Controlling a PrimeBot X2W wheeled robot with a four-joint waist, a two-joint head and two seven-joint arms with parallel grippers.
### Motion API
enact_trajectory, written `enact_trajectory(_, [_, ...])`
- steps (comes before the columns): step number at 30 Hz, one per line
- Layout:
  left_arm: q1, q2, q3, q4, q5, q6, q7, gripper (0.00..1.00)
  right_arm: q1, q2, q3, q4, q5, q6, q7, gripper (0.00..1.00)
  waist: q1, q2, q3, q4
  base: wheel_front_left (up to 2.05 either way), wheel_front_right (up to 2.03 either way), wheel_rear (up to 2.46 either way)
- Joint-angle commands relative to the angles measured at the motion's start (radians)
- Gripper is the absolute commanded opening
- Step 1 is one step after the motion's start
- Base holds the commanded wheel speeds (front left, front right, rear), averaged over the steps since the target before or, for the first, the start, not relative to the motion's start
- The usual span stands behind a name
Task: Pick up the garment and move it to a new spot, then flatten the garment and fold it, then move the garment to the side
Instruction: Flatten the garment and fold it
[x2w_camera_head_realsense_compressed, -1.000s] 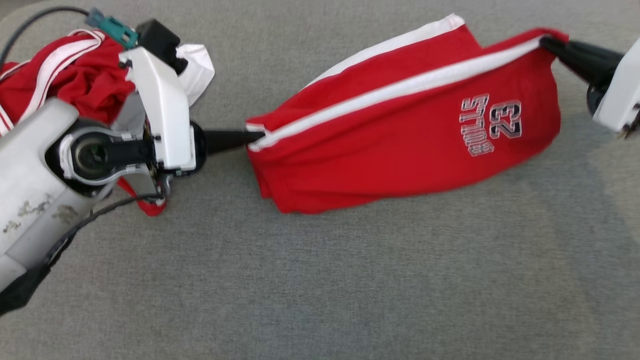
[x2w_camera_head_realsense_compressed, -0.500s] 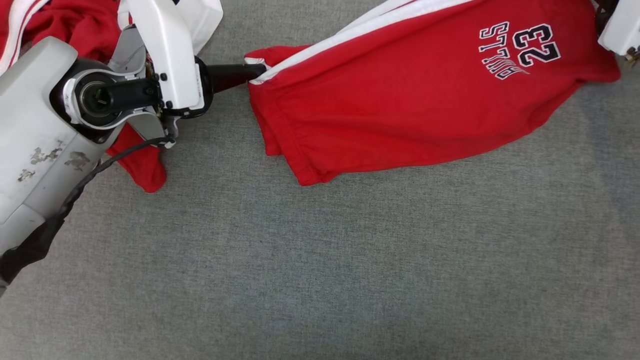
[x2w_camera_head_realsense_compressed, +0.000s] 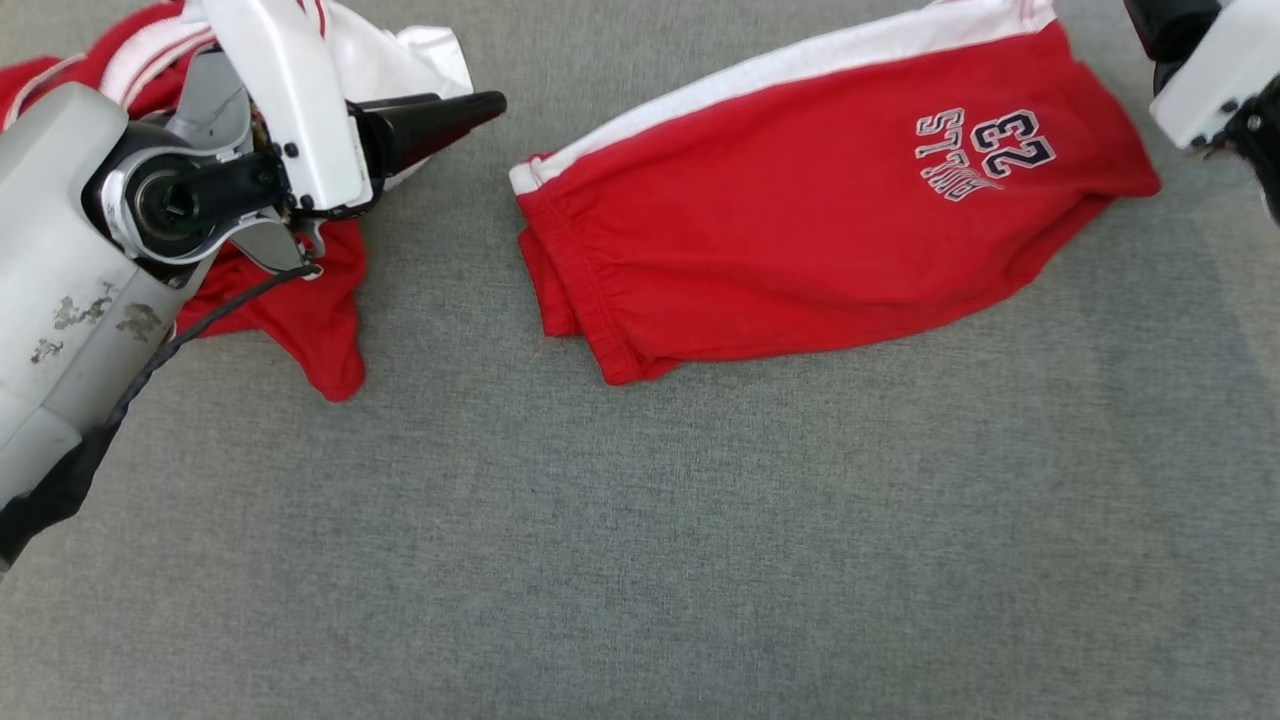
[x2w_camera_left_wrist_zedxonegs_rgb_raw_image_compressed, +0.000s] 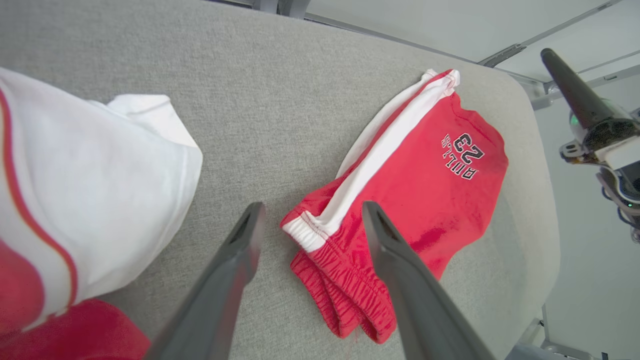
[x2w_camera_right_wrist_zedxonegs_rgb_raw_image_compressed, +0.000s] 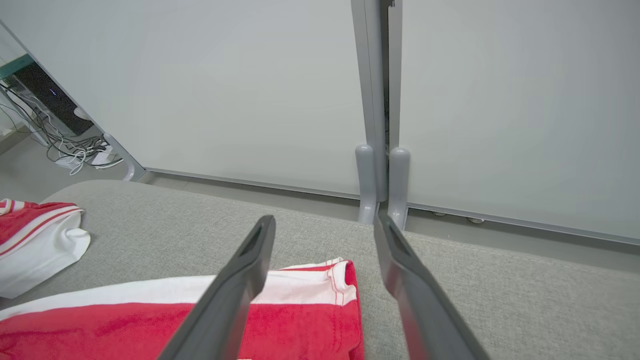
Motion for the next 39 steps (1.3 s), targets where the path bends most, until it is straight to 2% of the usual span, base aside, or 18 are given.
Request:
enact_trajectory(1, [0.018,0.013,0.003,0.001,0.026,-0.005,-0.030,1.00,0.024,-0.008,0.003,-0.007,-0.008,0.000,-0.043,1.00,-0.0001,0.0000,-0.048,-0.009,0.00,0.00,0.00])
enact_trajectory(3, [0.027,0.027,-0.004,-0.003,0.077,-0.013,-0.101,1.00,0.060,-0.013,0.004,-0.010,-0.008,0.000,-0.126,1.00,-0.0001,0.0000,-0.079,-0.010,0.00,0.00,0.00])
enact_trajectory(6, [0.059,0.040,0.000,-0.008,0.166,-0.008,-0.266,1.00,0.114,-0.013,0.005,0.008,-0.013,0.000,-0.208,1.00,-0.0001,0.0000,-0.116,-0.013,0.00,0.00,0.00])
enact_trajectory(9, [0.119,0.044,-0.017,-0.030,0.267,0.027,-0.445,1.00,0.165,-0.002,-0.009,0.041,-0.012,0.000,-0.235,1.00,-0.0001,0.0000,-0.140,-0.010,0.00,0.00,0.00])
enact_trajectory(13, [0.198,0.058,-0.023,-0.098,0.356,0.080,-0.631,1.00,0.214,0.012,-0.034,0.098,-0.013,0.000,-0.243,1.00,-0.0001,0.0000,-0.153,0.010,0.00,0.00,0.00])
enact_trajectory(19, [0.315,0.033,-0.012,-0.215,0.442,0.177,-0.832,1.00,0.249,0.011,-0.037,0.184,0.027,0.000,-0.218,1.00,-0.0001,0.0000,-0.143,0.084,0.00,0.00,0.00])
enact_trajectory(23, [0.399,0.008,0.064,-0.283,0.522,0.246,-0.867,1.00,0.257,0.000,-0.024,0.209,0.070,0.000,-0.148,1.00,-0.0001,0.0000,-0.125,0.142,0.00,0.00,0.00])
enact_trajectory(24, [0.399,0.008,0.064,-0.283,0.522,0.246,-0.867,1.00,0.257,0.000,-0.024,0.209,0.070,0.000,-0.148,1.00,-0.0001,0.0000,-0.125,0.142,0.00,0.00,0.00])
enact_trajectory(27, [0.495,-0.026,0.188,-0.354,0.630,0.281,-0.868,1.00,0.261,-0.019,-0.025,0.247,0.103,0.000,-0.098,1.00,-0.0001,0.0000,-0.114,0.180,0.00,0.00,0.00])
enact_trajectory(30, [0.614,-0.060,0.282,-0.405,0.695,0.281,-0.868,1.00,0.260,-0.017,-0.032,0.298,0.136,0.000,-0.046,1.00,-0.0001,0.0000,-0.109,0.207,0.00,0.00,0.00])
enact_trajectory(34, [0.756,-0.111,0.365,-0.426,0.759,0.248,-0.869,1.00,0.267,0.002,-0.062,0.355,0.215,0.000,0.060,1.00,-0.0001,0.0000,-0.104,0.231,0.00,0.00,0.00])
enact_trajectory(39, [0.820,-0.149,0.425,-0.438,0.795,0.228,-0.868,1.00,0.295,0.026,-0.078,0.384,0.275,0.000,0.161,1.00,-0.0001,0.0000,-0.109,0.238,0.00,0.00,0.00])
